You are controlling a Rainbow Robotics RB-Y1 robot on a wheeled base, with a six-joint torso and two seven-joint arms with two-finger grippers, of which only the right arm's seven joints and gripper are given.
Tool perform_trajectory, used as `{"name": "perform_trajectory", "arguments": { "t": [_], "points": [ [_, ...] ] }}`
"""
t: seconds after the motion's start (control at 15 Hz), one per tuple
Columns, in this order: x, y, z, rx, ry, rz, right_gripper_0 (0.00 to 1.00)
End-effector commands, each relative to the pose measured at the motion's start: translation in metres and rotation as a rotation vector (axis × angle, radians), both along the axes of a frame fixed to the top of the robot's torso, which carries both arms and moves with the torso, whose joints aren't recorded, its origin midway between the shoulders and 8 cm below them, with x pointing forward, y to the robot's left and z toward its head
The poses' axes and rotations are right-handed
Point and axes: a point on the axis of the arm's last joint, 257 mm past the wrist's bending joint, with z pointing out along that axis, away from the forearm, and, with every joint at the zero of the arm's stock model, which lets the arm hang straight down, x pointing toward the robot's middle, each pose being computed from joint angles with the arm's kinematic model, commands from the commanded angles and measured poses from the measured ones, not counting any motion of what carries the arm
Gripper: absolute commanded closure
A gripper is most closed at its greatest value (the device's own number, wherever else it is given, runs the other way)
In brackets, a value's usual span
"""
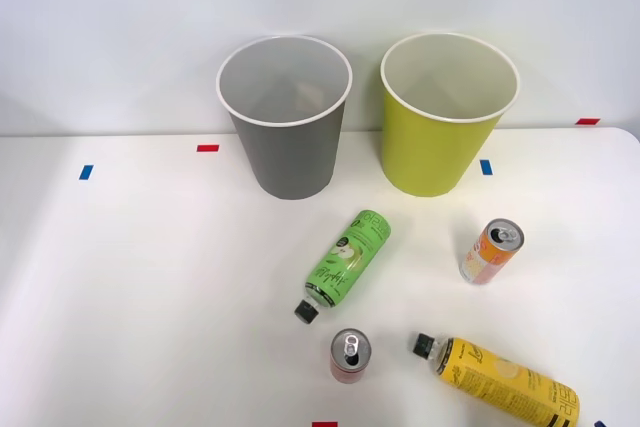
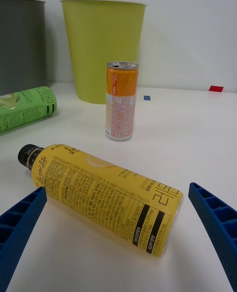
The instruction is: Put cans in the gray bin, plastic bottles in the light green bin
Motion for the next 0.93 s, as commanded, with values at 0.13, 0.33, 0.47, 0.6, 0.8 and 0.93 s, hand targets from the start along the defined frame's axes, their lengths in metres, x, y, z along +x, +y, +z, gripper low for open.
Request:
{"name": "perform_trajectory", "arguments": {
  "t": [0.13, 0.33, 0.47, 0.6, 0.8, 0.93],
  "points": [
    [0.0, 0.0, 0.0, 0.0, 0.0, 0.0, 0.0],
    [0.0, 0.0, 0.0, 0.0, 0.0, 0.0, 0.0],
    [0.0, 0.0, 0.0, 0.0, 0.0, 0.0, 0.0],
    [0.0, 0.0, 0.0, 0.0, 0.0, 0.0, 0.0],
    [0.0, 0.0, 0.0, 0.0, 0.0, 0.0, 0.0],
    [0.0, 0.0, 0.0, 0.0, 0.0, 0.0, 0.0]
  ]
}}
